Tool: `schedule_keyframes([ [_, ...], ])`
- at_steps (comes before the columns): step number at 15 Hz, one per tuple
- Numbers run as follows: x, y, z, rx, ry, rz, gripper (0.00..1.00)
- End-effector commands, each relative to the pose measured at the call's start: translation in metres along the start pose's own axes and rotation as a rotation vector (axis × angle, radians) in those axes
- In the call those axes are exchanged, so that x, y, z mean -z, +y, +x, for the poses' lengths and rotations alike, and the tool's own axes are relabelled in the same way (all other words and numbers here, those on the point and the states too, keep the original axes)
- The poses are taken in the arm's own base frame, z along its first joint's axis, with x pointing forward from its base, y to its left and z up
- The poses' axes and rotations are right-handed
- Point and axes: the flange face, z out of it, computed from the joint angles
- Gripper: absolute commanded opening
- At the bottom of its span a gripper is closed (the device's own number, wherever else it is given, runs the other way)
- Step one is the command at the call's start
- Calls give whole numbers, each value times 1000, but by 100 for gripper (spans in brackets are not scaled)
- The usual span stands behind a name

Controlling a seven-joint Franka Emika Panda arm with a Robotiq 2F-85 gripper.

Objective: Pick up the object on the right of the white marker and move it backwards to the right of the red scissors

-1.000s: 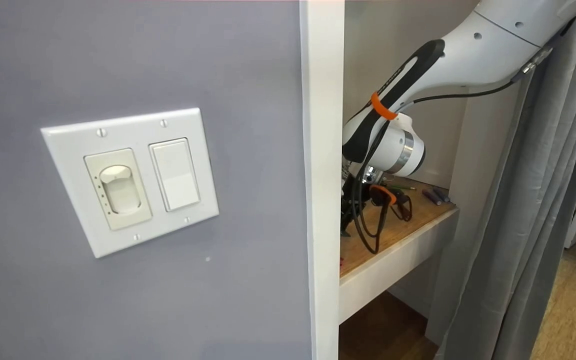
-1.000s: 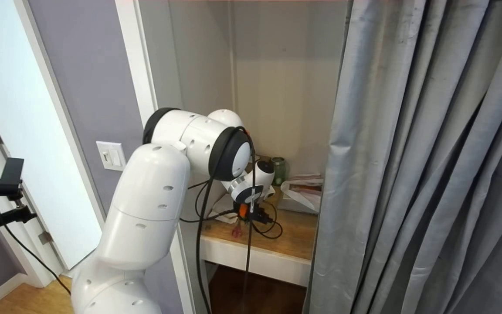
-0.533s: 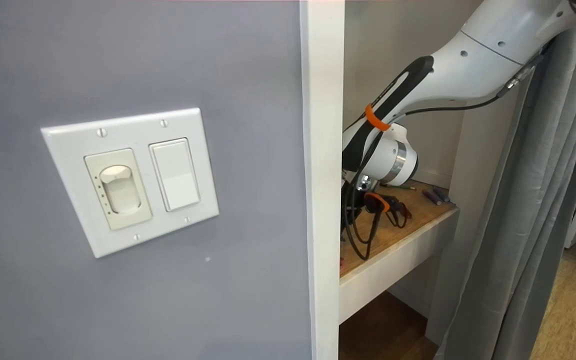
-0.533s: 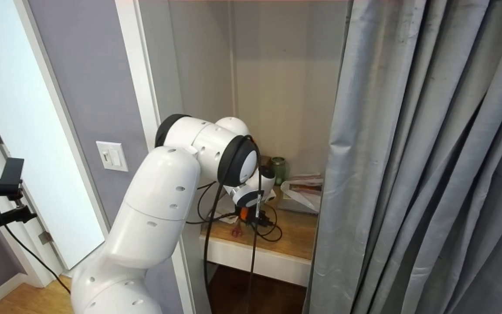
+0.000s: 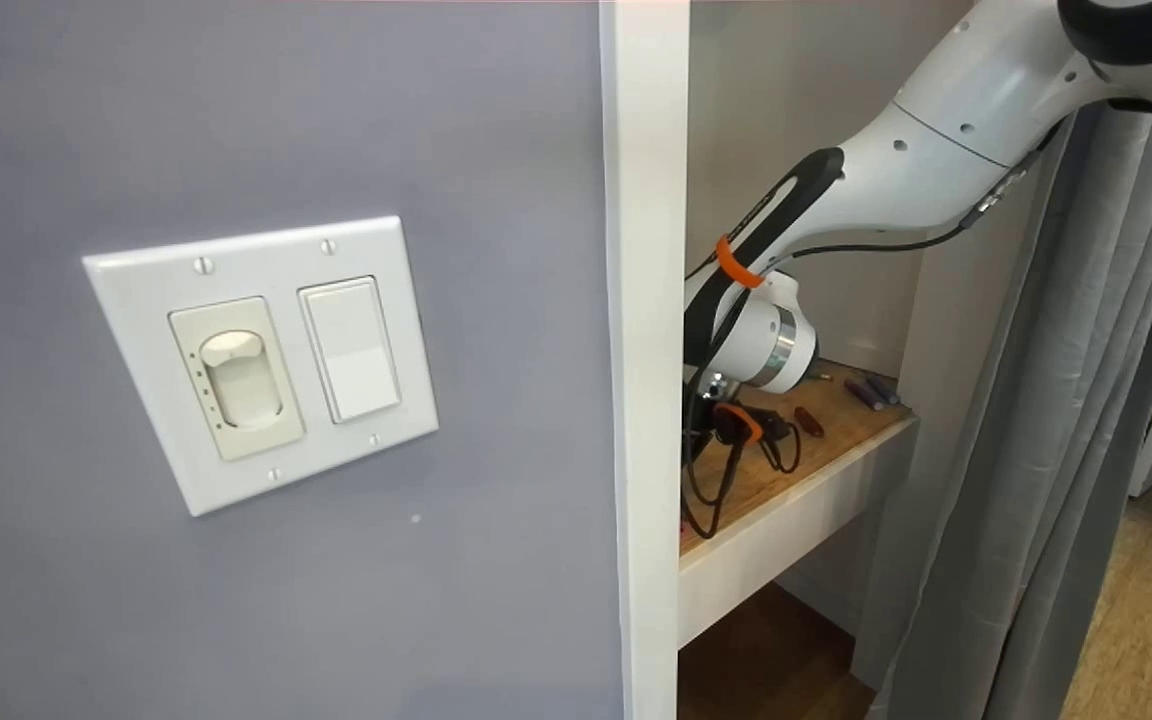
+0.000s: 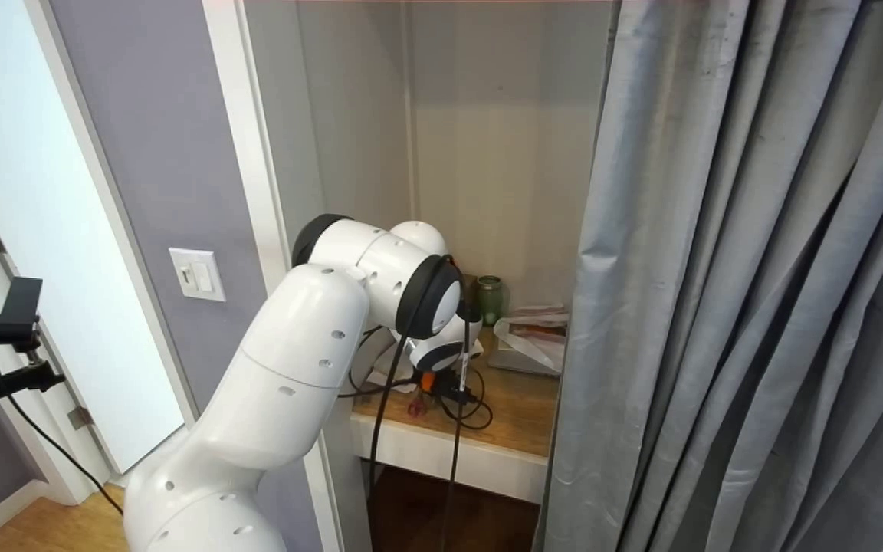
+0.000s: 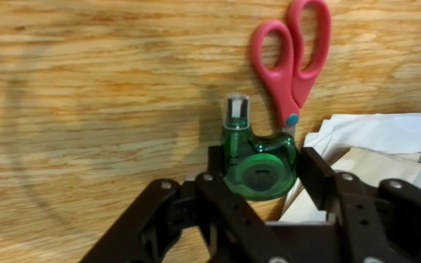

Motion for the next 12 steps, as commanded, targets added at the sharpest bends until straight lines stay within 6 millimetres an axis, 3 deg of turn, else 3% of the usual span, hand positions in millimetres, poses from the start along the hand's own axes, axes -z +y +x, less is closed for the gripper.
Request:
schedule_keyframes([
  [1,-10,3,8,-15,20,-21,31],
  [2,-12,4,9,-20,25,-21,31],
  [3,-13,5,10,-23,29,-24,55],
  [4,-12,5,11,-24,30,-26,70],
  [5,-12,6,11,-23,32,-33,69],
  [7,-10,5,13,-21,40,-31,92],
  [9,-5,4,15,-16,53,-40,100],
  [12,6,-2,19,0,79,-47,100],
])
